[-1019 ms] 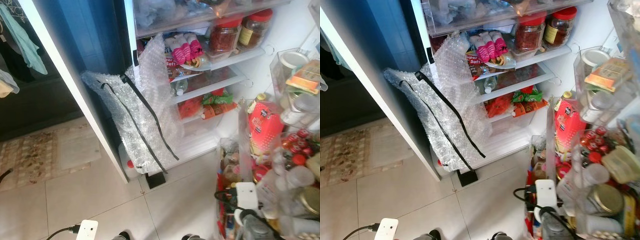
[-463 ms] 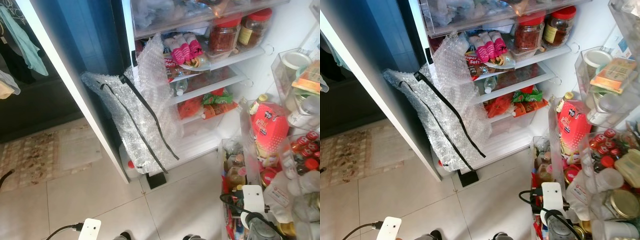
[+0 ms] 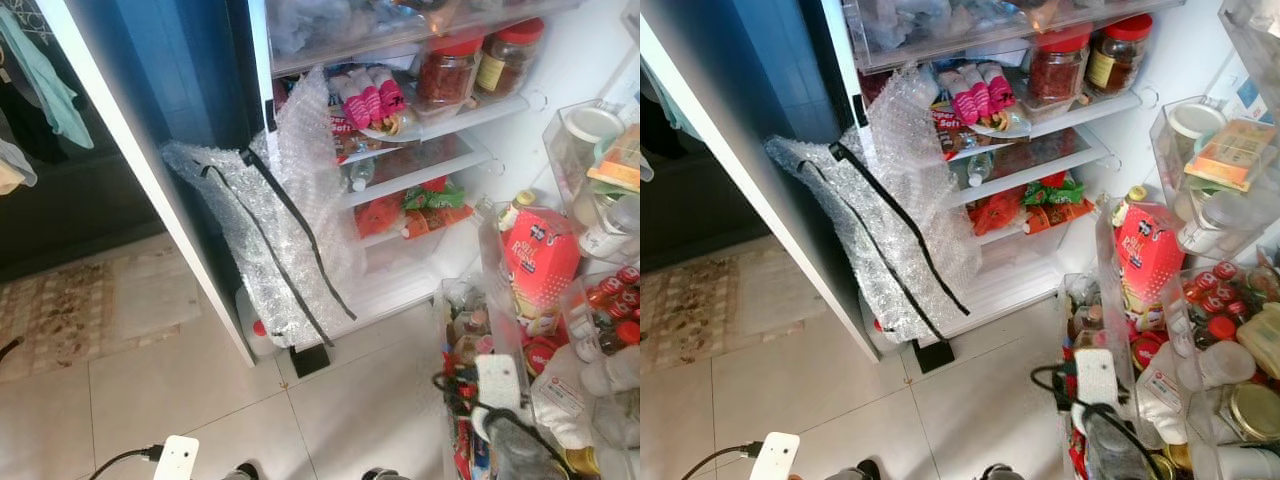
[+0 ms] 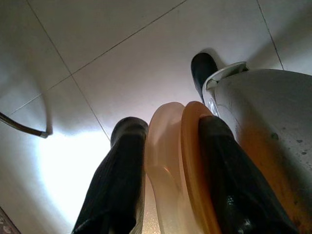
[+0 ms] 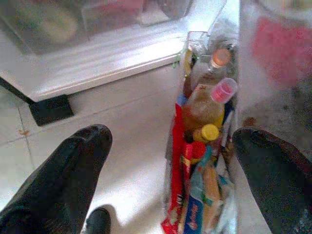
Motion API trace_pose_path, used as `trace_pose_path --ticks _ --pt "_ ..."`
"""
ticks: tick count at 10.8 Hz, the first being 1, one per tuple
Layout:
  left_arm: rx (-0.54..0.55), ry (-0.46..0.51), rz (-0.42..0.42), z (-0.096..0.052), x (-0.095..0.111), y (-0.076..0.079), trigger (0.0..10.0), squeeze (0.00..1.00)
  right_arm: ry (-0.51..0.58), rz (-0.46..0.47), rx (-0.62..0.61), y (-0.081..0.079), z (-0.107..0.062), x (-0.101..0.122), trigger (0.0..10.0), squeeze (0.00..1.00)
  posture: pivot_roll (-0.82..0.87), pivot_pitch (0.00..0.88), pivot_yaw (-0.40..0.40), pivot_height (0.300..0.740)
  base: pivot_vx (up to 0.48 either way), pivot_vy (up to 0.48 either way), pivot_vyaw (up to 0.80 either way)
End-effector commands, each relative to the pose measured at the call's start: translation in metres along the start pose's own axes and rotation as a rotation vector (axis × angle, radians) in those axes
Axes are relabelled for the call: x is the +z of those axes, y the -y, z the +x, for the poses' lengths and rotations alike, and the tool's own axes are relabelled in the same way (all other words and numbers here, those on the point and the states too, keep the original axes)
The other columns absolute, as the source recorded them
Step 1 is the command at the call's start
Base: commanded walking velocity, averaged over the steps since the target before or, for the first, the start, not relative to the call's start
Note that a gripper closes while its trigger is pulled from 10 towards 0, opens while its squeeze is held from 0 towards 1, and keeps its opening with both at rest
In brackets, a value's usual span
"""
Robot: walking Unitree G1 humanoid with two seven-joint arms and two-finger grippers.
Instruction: Restocking fridge
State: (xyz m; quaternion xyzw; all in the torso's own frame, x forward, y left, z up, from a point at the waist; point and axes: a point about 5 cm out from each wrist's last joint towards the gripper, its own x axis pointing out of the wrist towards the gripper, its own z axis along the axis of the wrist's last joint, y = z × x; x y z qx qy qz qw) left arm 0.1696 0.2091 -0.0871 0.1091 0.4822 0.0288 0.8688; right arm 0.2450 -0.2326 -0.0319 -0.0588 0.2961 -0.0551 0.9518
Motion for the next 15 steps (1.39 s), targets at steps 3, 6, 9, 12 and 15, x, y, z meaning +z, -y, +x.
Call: trace_pose_path --ticks 3,6,9,12,15 --pt "-0.070 -0.020 -0.008 0.000 -0.003 0.013 10.0 0.00 -0.048 0.036 -0.007 -0.006 -0.001 -0.008 10.0 0.00 -0.12 0.155 -0.039 0.740 0.000 0.000 0.00" --pt "-0.060 -0.009 0.016 0.001 0.003 0.004 10.0 0.00 -0.041 0.054 0.002 -0.013 -0.001 -0.008 10.0 0.00 -0.12 0.136 -0.024 0.740 0.000 0.000 0.00" --pt "-0.049 -0.020 0.017 0.000 -0.001 -0.002 10.0 0.00 -0.051 0.065 0.004 -0.020 -0.002 -0.011 10.0 0.00 -0.12 0.130 -0.024 0.740 0.000 0.000 0.00" --pt "-0.055 -0.031 0.026 -0.001 -0.006 0.000 10.0 0.00 -0.066 0.018 0.035 -0.030 -0.002 -0.013 10.0 0.00 -0.11 0.137 -0.022 0.740 0.000 0.000 0.00" --pt "-0.053 -0.043 0.028 -0.002 -0.012 -0.001 10.0 0.00 -0.071 0.031 0.025 -0.028 -0.004 -0.016 10.0 0.00 -0.11 0.165 -0.016 0.740 0.000 -0.188 0.00"
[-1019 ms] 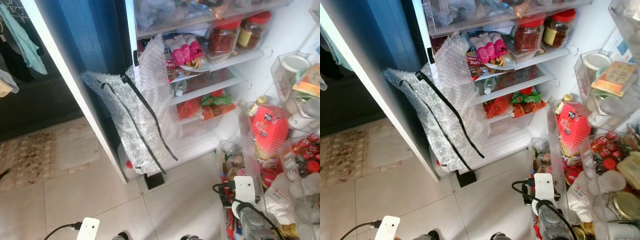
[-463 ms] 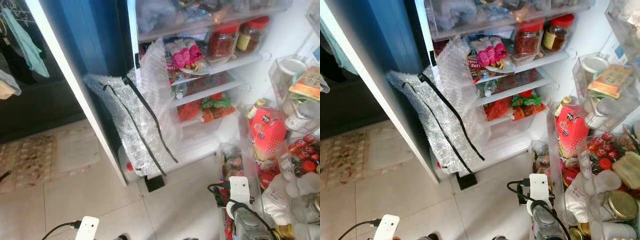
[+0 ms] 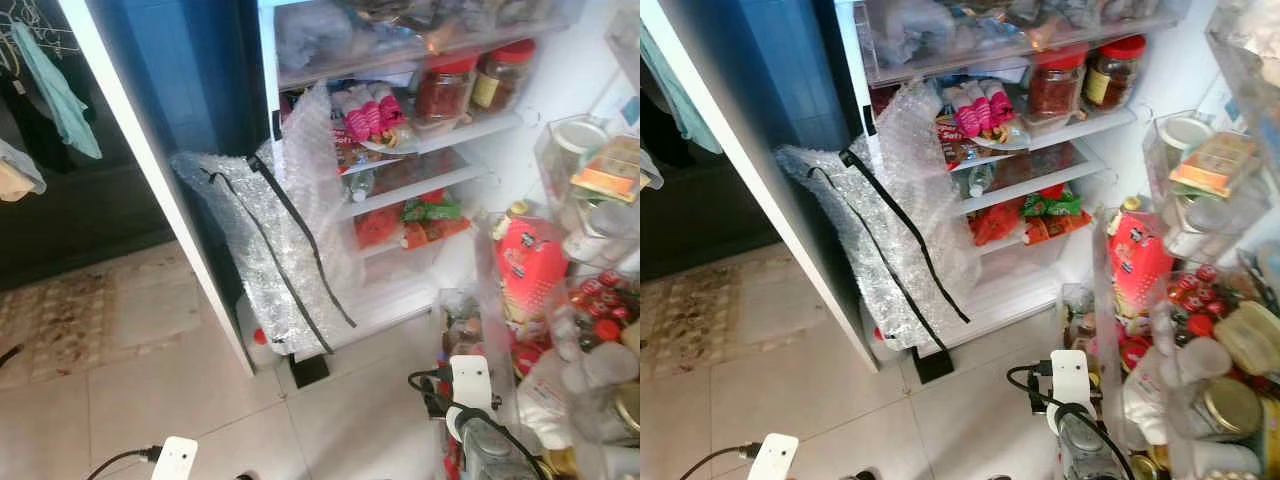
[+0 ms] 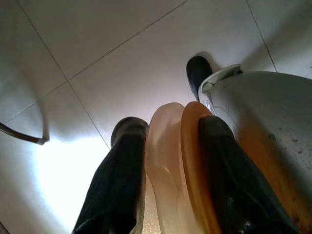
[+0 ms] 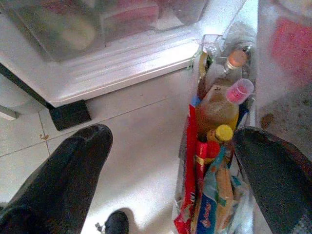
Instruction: Restocking fridge
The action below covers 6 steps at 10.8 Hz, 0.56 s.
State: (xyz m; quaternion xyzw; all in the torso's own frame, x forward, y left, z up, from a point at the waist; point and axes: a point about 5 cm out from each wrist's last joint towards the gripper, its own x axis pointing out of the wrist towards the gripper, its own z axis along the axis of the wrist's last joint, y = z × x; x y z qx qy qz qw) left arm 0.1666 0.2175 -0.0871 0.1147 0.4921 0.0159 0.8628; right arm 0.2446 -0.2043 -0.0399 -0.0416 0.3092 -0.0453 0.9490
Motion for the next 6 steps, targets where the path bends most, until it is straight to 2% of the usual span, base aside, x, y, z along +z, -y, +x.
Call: trace_pose_path --ticks 1,6 --pt "-0.035 -0.019 0.003 -0.0010 -0.0071 0.0081 10.0 0.00 -0.045 0.008 -0.007 0.0011 -0.0038 -0.0128 10.0 0.00 -0.10 0.175 -0.015 0.740 0.000 -0.304 0.00" --pt "-0.036 -0.010 0.002 -0.0006 -0.0046 0.0092 10.0 0.00 -0.049 0.019 -0.006 -0.0007 -0.0048 -0.0154 10.0 0.00 -0.11 0.202 -0.007 0.740 0.000 -0.305 0.00"
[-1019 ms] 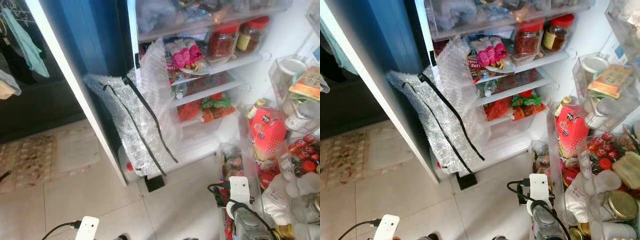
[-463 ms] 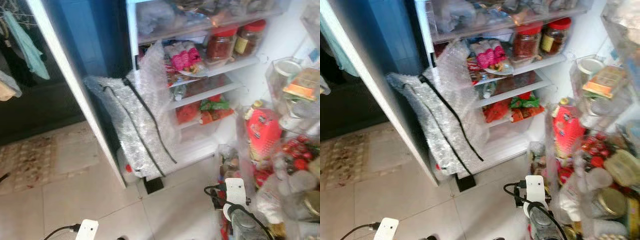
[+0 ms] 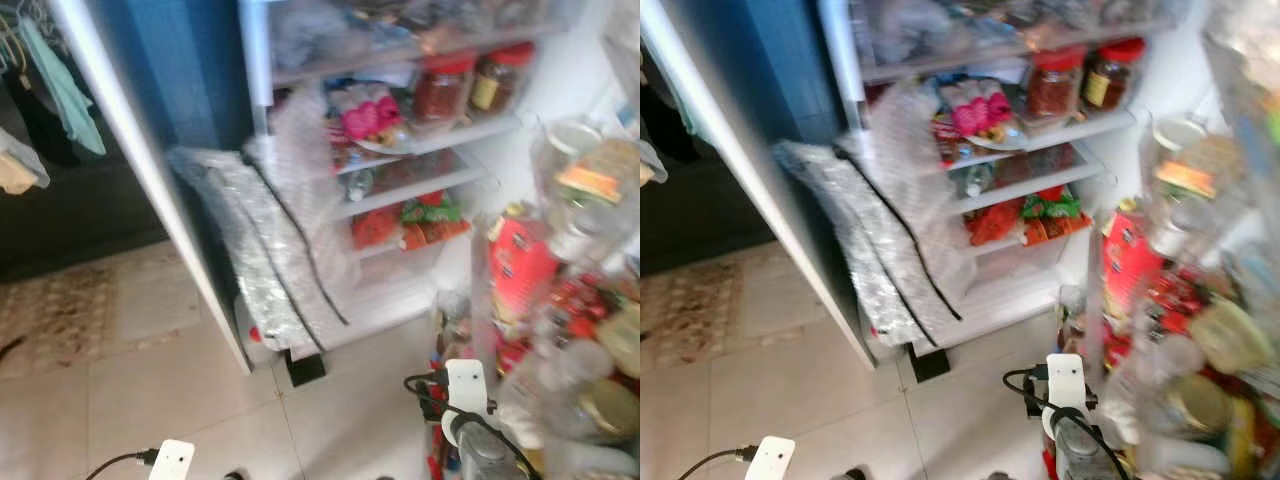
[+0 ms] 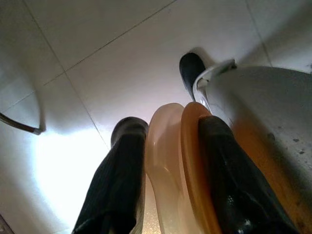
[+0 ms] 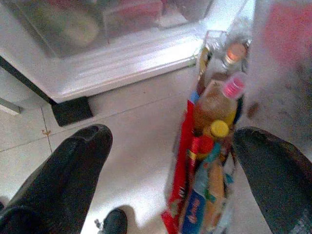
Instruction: Restocking fridge
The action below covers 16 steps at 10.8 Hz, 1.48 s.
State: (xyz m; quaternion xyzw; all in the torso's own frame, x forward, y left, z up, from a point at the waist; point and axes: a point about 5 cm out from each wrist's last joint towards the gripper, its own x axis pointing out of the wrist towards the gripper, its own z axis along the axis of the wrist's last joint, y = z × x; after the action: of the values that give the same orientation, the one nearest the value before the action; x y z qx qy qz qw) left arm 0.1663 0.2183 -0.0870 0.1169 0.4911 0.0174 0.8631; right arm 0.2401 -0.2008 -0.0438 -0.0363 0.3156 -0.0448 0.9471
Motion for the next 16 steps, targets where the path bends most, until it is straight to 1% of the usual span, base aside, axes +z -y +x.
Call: trace_pose_path --ticks 1,10,13,16 --pt "-0.043 -0.011 0.002 0.000 -0.004 0.010 10.0 0.00 -0.037 0.010 -0.011 0.003 -0.003 -0.010 10.0 0.00 -0.10 0.202 -0.007 0.740 0.000 -0.304 0.00" --pt "-0.046 0.015 -0.003 0.001 0.006 0.012 10.0 0.00 -0.054 0.001 0.006 0.000 -0.004 -0.014 10.0 0.00 -0.10 0.199 -0.009 0.740 0.000 -0.298 0.00" --pt "-0.042 0.020 -0.010 0.001 0.006 0.012 10.0 0.00 -0.065 -0.002 0.011 0.000 -0.005 -0.017 10.0 0.00 -0.10 0.196 -0.009 0.740 0.000 0.000 0.00" --pt "-0.043 0.024 -0.003 0.001 0.005 0.013 10.0 0.00 -0.083 -0.001 0.020 -0.004 -0.008 -0.025 10.0 0.00 -0.10 0.182 -0.005 0.740 0.000 0.000 0.00"
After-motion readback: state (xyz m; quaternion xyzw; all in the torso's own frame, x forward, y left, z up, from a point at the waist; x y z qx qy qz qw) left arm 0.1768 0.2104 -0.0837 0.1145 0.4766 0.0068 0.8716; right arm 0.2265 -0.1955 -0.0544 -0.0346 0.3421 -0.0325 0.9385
